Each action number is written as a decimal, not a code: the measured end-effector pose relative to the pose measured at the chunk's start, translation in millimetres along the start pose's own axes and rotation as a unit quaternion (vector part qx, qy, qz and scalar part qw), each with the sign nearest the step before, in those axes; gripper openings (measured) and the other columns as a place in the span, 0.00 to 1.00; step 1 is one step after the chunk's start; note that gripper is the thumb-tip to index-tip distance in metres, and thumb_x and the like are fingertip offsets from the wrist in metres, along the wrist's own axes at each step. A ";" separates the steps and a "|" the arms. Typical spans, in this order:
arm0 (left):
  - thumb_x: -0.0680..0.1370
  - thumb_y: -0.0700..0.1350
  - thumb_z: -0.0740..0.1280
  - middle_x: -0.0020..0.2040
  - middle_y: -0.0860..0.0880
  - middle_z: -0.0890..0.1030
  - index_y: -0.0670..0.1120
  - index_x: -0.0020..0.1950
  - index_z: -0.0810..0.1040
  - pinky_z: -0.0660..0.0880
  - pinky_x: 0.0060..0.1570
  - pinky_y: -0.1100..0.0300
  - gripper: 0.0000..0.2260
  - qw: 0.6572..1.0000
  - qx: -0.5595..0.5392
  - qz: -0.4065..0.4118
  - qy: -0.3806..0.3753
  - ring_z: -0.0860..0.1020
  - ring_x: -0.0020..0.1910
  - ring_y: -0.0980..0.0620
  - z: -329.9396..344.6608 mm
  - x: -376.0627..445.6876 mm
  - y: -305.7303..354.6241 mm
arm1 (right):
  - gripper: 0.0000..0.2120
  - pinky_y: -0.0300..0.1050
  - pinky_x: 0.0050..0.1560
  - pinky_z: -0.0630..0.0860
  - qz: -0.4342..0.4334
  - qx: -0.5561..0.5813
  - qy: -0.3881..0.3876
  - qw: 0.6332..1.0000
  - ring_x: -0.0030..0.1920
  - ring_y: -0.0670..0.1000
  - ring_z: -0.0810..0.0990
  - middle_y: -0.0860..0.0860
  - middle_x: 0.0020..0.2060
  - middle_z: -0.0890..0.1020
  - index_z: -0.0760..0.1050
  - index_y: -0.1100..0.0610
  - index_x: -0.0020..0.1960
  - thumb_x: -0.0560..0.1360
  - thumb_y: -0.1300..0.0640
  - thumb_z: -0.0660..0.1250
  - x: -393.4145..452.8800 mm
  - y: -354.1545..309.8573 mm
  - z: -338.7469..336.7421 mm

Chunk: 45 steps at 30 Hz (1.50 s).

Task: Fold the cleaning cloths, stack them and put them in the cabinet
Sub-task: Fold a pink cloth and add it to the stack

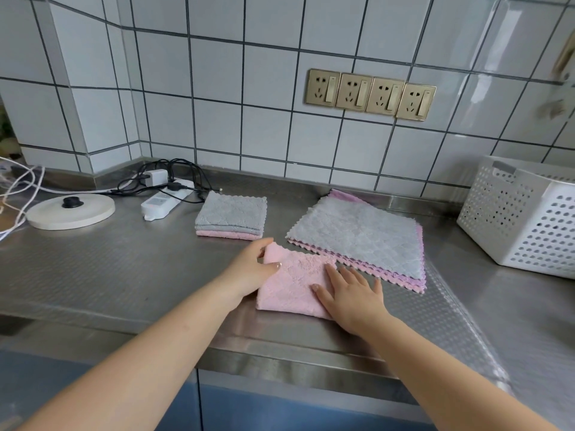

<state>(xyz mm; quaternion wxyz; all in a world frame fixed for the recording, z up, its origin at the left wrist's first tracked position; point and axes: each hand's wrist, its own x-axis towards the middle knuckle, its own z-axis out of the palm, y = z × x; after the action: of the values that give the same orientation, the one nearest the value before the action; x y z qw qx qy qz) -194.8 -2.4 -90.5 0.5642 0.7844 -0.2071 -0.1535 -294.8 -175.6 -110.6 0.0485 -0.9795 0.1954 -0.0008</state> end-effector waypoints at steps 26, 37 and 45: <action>0.77 0.39 0.66 0.67 0.51 0.72 0.48 0.69 0.71 0.62 0.64 0.65 0.21 0.987 0.082 0.060 0.126 0.69 0.65 0.55 -145.2 119.9 6.2 | 0.13 0.45 0.46 0.71 -0.045 0.632 -0.071 0.771 0.43 0.50 0.76 0.51 0.45 0.83 0.78 0.53 0.59 0.77 0.63 0.65 162.8 -102.3 -59.6; 0.77 0.40 0.65 0.70 0.47 0.70 0.46 0.70 0.69 0.62 0.60 0.66 0.21 0.978 0.181 0.021 0.103 0.69 0.68 0.51 -157.9 175.9 -27.3 | 0.16 0.34 0.29 0.72 -0.019 0.565 -0.059 0.823 0.35 0.43 0.73 0.49 0.46 0.78 0.75 0.52 0.63 0.76 0.60 0.66 222.7 -120.6 -27.8; 0.78 0.43 0.65 0.66 0.44 0.72 0.42 0.70 0.68 0.64 0.61 0.63 0.21 0.956 0.277 0.028 0.089 0.70 0.66 0.46 -157.3 181.0 -31.2 | 0.14 0.34 0.34 0.71 -0.043 0.460 -0.006 0.887 0.35 0.44 0.74 0.46 0.42 0.79 0.79 0.53 0.60 0.76 0.54 0.67 223.3 -117.6 -25.0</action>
<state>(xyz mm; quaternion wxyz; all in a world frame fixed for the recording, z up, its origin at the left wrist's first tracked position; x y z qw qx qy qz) 41.6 45.3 -71.7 0.3449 0.9144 -0.2119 -0.0037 -44.1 -155.4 -78.4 0.4948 -0.8547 0.1306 -0.0873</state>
